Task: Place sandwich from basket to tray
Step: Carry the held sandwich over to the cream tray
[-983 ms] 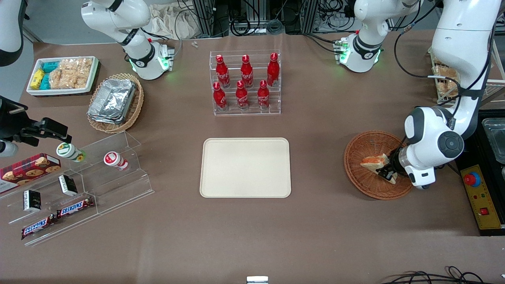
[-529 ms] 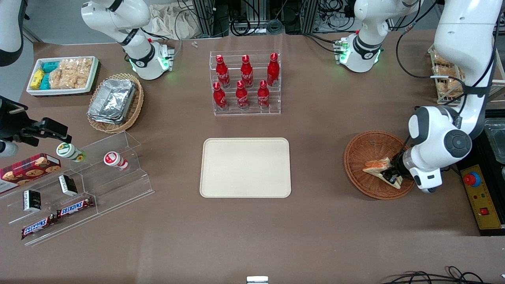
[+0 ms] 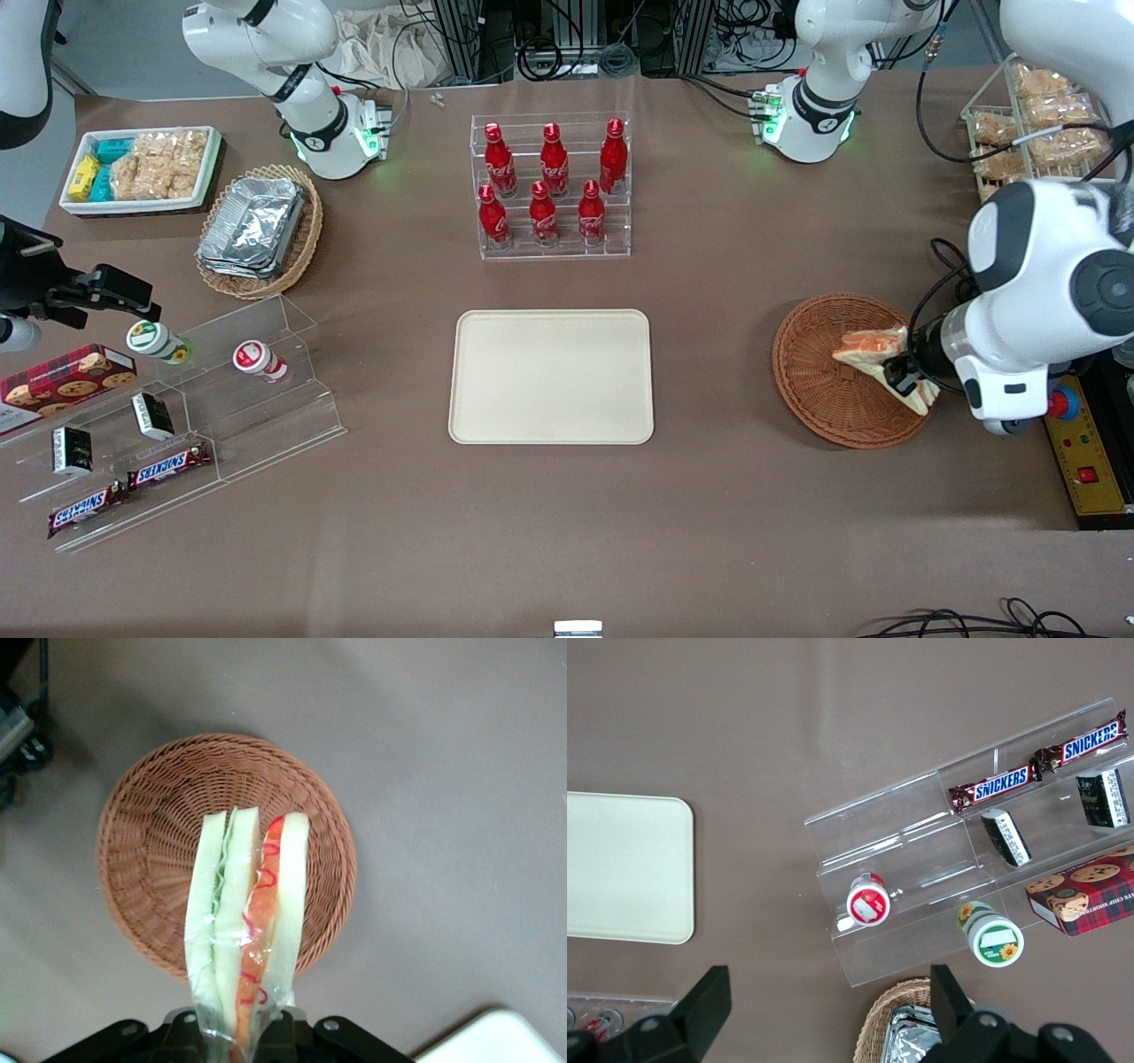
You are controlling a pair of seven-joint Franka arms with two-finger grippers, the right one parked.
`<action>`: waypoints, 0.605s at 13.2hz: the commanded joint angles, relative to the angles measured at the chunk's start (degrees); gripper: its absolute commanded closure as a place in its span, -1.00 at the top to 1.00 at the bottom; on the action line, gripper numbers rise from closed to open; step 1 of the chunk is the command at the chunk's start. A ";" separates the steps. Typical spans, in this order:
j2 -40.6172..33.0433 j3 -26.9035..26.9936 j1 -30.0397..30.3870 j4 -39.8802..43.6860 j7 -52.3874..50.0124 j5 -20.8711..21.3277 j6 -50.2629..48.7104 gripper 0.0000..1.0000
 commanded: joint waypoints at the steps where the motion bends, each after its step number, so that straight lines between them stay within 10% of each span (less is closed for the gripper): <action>1: 1.28 -2.83 0.11 7.86 11.76 0.73 -7.76 -1.00; 8: 7.06 -14.70 -4.88 8.15 10.74 0.99 -4.81 -1.00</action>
